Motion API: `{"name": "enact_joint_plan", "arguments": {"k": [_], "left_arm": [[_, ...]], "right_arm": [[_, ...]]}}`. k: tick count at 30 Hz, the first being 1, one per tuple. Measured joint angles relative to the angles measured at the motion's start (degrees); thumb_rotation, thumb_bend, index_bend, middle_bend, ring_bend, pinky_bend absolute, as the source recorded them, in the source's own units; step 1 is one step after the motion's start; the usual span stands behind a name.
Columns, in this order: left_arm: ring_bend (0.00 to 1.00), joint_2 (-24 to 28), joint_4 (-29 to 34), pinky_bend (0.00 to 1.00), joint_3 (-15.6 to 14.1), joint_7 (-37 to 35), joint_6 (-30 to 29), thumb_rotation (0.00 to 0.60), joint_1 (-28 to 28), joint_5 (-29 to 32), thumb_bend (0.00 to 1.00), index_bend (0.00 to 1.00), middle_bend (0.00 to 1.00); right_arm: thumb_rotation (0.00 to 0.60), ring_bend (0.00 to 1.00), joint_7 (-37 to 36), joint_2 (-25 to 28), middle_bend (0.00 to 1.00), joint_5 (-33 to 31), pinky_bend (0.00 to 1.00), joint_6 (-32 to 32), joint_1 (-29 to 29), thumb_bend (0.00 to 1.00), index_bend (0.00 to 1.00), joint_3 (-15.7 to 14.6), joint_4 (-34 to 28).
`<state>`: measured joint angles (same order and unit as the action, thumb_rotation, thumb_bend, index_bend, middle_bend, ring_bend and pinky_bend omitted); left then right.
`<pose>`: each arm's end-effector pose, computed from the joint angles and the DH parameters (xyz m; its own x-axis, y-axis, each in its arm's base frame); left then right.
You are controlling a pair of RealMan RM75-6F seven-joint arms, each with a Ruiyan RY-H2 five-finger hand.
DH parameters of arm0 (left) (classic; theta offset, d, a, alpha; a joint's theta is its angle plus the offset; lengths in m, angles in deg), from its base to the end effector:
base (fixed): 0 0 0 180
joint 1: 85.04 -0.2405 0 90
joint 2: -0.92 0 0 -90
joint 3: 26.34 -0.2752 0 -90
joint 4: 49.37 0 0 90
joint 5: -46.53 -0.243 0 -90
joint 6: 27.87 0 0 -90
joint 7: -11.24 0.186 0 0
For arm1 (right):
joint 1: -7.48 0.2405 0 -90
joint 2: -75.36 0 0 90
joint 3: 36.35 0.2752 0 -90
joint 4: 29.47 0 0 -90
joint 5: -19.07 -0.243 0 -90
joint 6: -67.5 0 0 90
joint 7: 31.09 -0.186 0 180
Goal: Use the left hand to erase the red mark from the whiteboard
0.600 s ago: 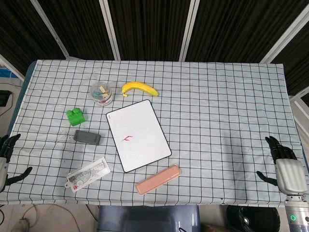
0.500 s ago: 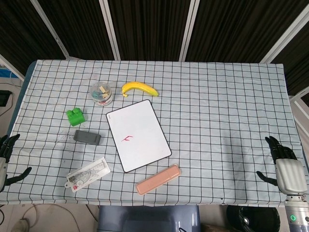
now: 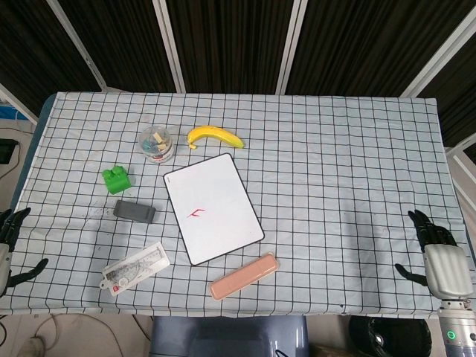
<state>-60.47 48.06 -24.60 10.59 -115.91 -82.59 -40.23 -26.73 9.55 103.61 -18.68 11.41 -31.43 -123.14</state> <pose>-0.3302 0.2074 0.1486 0.3488 -0.0115 0.9371 0.9372 0.0126 -0.3487 -0.3353 -0.2295 0.1356 0.4129 0.0408 0.9098 -0.9107 0.0282 0.4121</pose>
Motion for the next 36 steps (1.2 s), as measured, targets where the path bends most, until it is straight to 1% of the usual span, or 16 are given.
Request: {"name": "enact_joint_plan", "arguments": {"k": [9, 14, 17, 20, 23, 31, 36], "left_arm": [[0.00, -0.6, -0.4, 0.04, 0.6, 1.1, 0.2, 0.600, 0.2, 0.9, 0.16, 0.00, 0.12], [0.00, -1.0, -1.1, 0.04, 0.5, 1.7, 0.7, 0.600, 1.0, -0.5, 0.16, 0.00, 0.14], [0.00, -1.1, -1.6, 0.04, 0.5, 2.9, 2.4, 0.600, 2.2, -1.0, 0.16, 0.00, 0.14], [0.00, -1.1, -1.8, 0.04, 1.0, 5.9, 4.9, 0.600, 4.1, -1.1, 0.15, 0.00, 0.14], [0.00, -1.1, -1.8, 0.04, 1.8, 8.9, 8.6, 0.600, 6.7, -0.7, 0.15, 0.00, 0.14], [0.00, -1.6, -3.3, 0.04, 5.4, 12.8, 20.6, 0.600, 15.1, 4.9, 0.13, 0.00, 0.15], [0.03, -2.9, -6.0, 0.05, 6.8, 13.9, 28.2, 0.600, 20.0, 7.8, 0.15, 0.02, 0.19]], "right_arm": [[0.600, 0.21, -0.1, 0.1, 0.11, -0.1, 0.21, 0.3, 0.0, 0.04, 0.06, -0.1, -0.2], [0.600, 0.21, -0.4, 0.2, 0.11, -0.6, 0.21, 0.7, 0.0, 0.04, 0.06, -0.1, -0.5], [0.600, 0.21, -0.5, 0.3, 0.11, -0.6, 0.21, 0.8, 0.1, 0.04, 0.06, -0.1, -0.6], [0.600, 0.21, -0.8, 0.4, 0.11, -0.7, 0.21, 0.9, 0.0, 0.04, 0.06, -0.1, -0.6], [0.600, 0.21, -0.8, 0.4, 0.11, -0.8, 0.21, 1.1, 0.1, 0.04, 0.06, -0.1, -0.6], [0.600, 0.21, -0.4, 0.4, 0.11, -1.0, 0.21, 1.6, 0.2, 0.04, 0.06, -0.2, -0.9], [0.600, 0.21, 0.0, 0.3, 0.11, -1.4, 0.21, 1.8, 0.3, 0.04, 0.06, -0.2, -1.0]]}}
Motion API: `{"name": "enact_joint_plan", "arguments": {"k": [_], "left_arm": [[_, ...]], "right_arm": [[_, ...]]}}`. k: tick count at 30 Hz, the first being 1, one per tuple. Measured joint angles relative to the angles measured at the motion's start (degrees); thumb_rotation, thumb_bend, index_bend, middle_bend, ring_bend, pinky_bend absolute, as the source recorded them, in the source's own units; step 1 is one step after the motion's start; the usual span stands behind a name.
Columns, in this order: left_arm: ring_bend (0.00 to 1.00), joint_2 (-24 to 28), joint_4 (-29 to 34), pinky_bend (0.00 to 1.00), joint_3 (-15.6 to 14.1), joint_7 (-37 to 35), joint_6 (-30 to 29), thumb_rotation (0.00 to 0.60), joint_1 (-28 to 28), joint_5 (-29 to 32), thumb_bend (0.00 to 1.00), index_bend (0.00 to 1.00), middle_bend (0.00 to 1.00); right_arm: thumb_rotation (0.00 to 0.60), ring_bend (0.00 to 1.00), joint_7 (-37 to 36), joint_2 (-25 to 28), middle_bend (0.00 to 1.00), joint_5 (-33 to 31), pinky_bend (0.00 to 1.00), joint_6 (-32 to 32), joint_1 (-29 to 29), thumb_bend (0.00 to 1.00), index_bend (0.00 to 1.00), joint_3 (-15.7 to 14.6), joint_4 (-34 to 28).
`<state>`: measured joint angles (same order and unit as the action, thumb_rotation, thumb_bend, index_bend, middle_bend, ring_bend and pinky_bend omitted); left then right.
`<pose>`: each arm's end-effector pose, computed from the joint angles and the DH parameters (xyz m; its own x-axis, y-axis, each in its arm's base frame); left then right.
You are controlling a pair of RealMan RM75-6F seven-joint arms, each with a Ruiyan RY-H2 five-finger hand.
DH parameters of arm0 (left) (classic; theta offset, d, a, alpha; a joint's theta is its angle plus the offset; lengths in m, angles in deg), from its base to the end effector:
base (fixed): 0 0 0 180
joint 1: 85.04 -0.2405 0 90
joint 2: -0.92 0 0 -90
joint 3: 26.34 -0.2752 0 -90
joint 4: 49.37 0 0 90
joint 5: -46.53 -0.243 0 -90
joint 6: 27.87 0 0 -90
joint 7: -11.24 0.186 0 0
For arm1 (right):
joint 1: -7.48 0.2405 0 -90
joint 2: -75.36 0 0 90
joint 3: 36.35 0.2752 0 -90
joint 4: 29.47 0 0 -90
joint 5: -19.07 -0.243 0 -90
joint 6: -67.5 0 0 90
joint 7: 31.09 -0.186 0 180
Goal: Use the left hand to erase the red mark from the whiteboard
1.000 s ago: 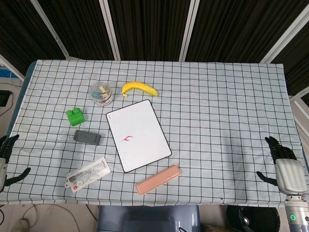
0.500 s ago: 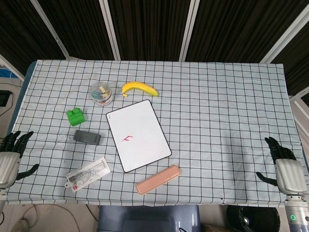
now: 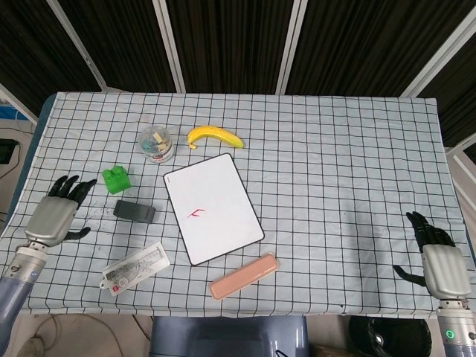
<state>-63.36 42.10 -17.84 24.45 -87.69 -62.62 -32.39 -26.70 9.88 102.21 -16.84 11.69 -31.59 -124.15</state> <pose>-0.2936 0.3439 0.0902 0.6067 0.1755 0.7753 0.7918 -0.2196 -0.5700 -0.3372 -0.2303 0.1311 0.4001 0.0055 0.9164 -0.9157 0.0437 0.3995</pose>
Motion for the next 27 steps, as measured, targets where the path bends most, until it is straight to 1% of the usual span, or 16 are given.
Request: {"name": "enact_joint_plan", "arguments": {"k": [4, 9, 12, 17, 27], "left_arm": [[0.05, -2.0, -3.0, 0.05, 0.7, 1.8, 5.4, 0.600, 4.1, 2.5, 0.16, 0.07, 0.22], [0.05, -5.1, -6.2, 0.06, 1.0, 4.3, 9.1, 0.600, 7.6, 5.1, 0.16, 0.14, 0.25], [0.07, -6.4, -7.3, 0.06, 1.0, 5.4, 9.7, 0.600, 8.7, 5.8, 0.16, 0.19, 0.26], [0.07, -8.2, -8.3, 0.07, 0.7, 6.3, 10.1, 0.600, 9.9, 6.1, 0.16, 0.25, 0.29], [0.08, -11.1, -10.2, 0.07, -0.7, 7.8, 10.1, 0.600, 11.3, 6.4, 0.16, 0.30, 0.30]], "right_arm": [[0.600, 0.21, 0.2, 0.0, 0.11, -0.4, 0.21, 0.3, 0.1, 0.04, 0.06, 0.1, -0.1], [0.600, 0.21, 0.5, 0.0, 0.11, -0.7, 0.21, 0.5, 0.1, 0.04, 0.06, 0.1, -0.2], [0.600, 0.21, 0.6, 0.0, 0.11, -0.8, 0.21, 0.6, 0.2, 0.04, 0.06, 0.1, -0.3], [0.600, 0.21, 0.6, 0.1, 0.11, -0.9, 0.21, 0.8, 0.3, 0.04, 0.06, 0.1, -0.3], [0.600, 0.21, 0.4, 0.2, 0.11, -1.1, 0.21, 1.0, 0.4, 0.04, 0.06, 0.2, -0.3]]}}
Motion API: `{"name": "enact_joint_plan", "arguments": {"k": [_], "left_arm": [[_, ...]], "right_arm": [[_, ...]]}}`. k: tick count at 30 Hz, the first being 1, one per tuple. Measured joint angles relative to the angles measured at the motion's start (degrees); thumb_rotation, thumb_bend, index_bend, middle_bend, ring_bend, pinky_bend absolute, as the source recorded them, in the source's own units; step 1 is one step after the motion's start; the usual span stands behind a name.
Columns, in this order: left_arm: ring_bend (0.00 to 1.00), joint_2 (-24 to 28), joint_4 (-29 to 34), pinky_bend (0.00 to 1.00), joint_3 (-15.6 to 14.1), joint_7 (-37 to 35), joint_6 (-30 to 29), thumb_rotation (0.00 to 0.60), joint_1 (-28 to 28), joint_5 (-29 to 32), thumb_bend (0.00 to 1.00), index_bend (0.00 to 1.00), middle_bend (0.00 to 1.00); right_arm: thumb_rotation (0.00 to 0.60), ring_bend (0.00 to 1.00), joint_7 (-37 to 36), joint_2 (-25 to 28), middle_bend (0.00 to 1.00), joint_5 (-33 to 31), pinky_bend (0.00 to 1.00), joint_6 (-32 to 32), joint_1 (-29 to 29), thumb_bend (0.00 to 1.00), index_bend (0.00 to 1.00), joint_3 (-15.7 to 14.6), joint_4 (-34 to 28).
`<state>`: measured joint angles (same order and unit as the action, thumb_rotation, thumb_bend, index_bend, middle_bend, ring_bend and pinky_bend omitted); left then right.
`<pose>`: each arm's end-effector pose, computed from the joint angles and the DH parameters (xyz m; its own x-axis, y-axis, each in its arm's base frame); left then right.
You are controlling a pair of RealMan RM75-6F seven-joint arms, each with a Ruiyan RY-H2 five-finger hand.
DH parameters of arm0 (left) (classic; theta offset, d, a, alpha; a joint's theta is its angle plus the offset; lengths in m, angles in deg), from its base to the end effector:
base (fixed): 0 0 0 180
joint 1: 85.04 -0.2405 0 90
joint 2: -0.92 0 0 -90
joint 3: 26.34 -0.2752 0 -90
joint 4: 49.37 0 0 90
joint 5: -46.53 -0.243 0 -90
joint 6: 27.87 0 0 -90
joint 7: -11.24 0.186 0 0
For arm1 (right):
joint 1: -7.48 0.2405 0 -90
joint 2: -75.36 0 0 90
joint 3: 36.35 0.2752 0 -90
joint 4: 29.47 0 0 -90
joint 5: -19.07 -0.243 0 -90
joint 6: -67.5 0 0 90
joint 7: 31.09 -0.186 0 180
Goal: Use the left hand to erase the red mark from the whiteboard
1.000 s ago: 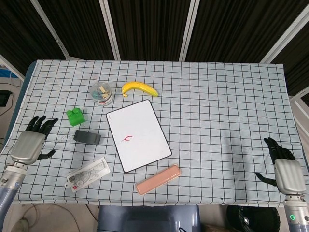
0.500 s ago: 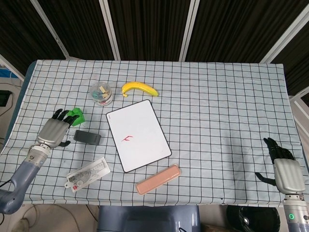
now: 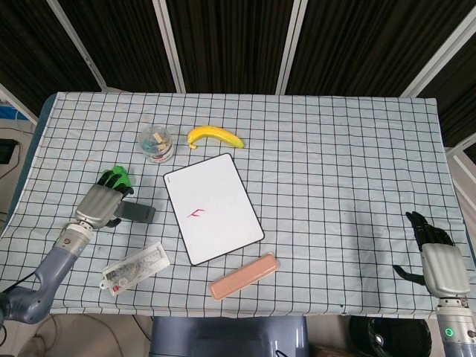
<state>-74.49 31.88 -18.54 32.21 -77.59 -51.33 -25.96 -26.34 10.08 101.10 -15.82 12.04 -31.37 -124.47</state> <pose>-0.2684 0.3977 0.0141 0.6994 0.2364 0.6745 0.7103 -0.3343 -0.6194 -0.3389 -0.2330 0.1304 0.4010 -0.0079 0.9161 -0.9145 0.0553 0.4008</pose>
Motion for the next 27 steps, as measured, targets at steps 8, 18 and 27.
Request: {"name": "enact_joint_plan", "arguments": {"k": [8, 18, 27], "left_arm": [[0.10, -2.5, -2.8, 0.11, -0.7, -0.3, -0.2, 0.600, 0.8, 0.0, 0.17, 0.35, 0.33], [0.10, -5.0, -5.6, 0.11, -1.5, -0.6, -0.8, 0.600, 1.6, -0.9, 0.17, 0.34, 0.33], [0.13, -6.7, -6.9, 0.11, -2.5, 0.1, -0.8, 0.600, 2.2, -1.1, 0.17, 0.34, 0.37]], "right_arm": [[0.600, 0.21, -0.1, 0.0, 0.11, -0.2, 0.21, 0.3, 0.1, 0.04, 0.06, 0.0, -0.1], [0.600, 0.21, -0.1, 0.1, 0.11, -0.4, 0.21, 0.5, 0.2, 0.04, 0.06, 0.0, -0.1], [0.600, 0.21, -0.2, 0.2, 0.11, -0.6, 0.21, 0.6, 0.2, 0.04, 0.06, 0.0, -0.2]]}}
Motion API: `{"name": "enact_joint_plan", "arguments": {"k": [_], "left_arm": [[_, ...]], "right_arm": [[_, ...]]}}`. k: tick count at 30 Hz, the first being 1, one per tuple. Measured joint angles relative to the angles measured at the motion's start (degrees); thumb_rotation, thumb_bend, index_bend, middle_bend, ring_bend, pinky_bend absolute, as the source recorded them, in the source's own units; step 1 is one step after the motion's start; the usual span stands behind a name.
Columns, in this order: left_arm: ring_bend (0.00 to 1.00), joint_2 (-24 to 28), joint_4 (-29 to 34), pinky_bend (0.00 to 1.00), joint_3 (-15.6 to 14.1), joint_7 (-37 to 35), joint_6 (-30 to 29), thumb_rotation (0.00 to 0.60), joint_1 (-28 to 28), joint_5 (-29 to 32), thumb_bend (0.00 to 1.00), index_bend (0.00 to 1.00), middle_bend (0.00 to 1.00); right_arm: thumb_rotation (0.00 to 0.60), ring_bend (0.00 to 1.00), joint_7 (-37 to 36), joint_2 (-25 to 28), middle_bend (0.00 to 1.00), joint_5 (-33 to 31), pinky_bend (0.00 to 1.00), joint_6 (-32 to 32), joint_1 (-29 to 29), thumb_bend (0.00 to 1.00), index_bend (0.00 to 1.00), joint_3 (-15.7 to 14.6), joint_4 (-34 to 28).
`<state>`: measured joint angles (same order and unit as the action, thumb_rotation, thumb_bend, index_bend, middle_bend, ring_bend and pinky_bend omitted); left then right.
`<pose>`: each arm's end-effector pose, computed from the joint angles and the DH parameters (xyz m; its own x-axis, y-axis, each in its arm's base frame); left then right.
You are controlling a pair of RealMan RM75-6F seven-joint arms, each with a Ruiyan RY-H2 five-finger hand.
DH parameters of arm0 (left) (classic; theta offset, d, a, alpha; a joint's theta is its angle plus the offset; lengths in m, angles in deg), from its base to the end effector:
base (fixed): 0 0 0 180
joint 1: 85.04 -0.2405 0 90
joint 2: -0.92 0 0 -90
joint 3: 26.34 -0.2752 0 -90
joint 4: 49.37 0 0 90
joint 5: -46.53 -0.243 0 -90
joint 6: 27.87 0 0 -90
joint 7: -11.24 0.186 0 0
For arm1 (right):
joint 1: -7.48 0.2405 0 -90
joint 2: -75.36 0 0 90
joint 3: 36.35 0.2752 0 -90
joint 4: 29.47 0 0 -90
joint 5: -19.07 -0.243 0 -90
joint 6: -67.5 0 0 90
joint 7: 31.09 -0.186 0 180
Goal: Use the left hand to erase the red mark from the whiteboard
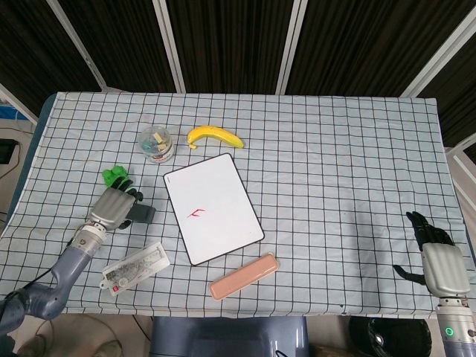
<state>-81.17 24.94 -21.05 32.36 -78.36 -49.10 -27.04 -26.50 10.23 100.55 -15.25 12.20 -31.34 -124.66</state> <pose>-0.2677 0.4017 -0.0225 0.7291 0.2235 0.6469 0.6767 -0.3765 -0.6327 -0.3399 -0.2339 0.1299 0.3961 -0.0167 0.9181 -0.9161 0.0611 0.3964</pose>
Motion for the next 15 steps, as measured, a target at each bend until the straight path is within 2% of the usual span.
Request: {"name": "enact_joint_plan", "arguments": {"k": [8, 15], "left_arm": [[0.17, -0.3, -0.4, 0.14, -0.3, 0.1, -0.4, 0.600, 0.1, 0.2, 0.24, 0.39, 0.43], [0.17, -0.1, 0.2, 0.15, -0.3, 0.2, -1.6, 0.600, 0.2, -0.2, 0.25, 0.40, 0.44]], "right_arm": [[0.600, 0.21, -0.3, 0.1, 0.11, -0.3, 0.21, 0.2, 0.0, 0.04, 0.06, 0.0, -0.1], [0.600, 0.21, -0.3, 0.1, 0.11, -0.4, 0.21, 0.3, 0.0, 0.04, 0.06, 0.0, -0.3]]}}
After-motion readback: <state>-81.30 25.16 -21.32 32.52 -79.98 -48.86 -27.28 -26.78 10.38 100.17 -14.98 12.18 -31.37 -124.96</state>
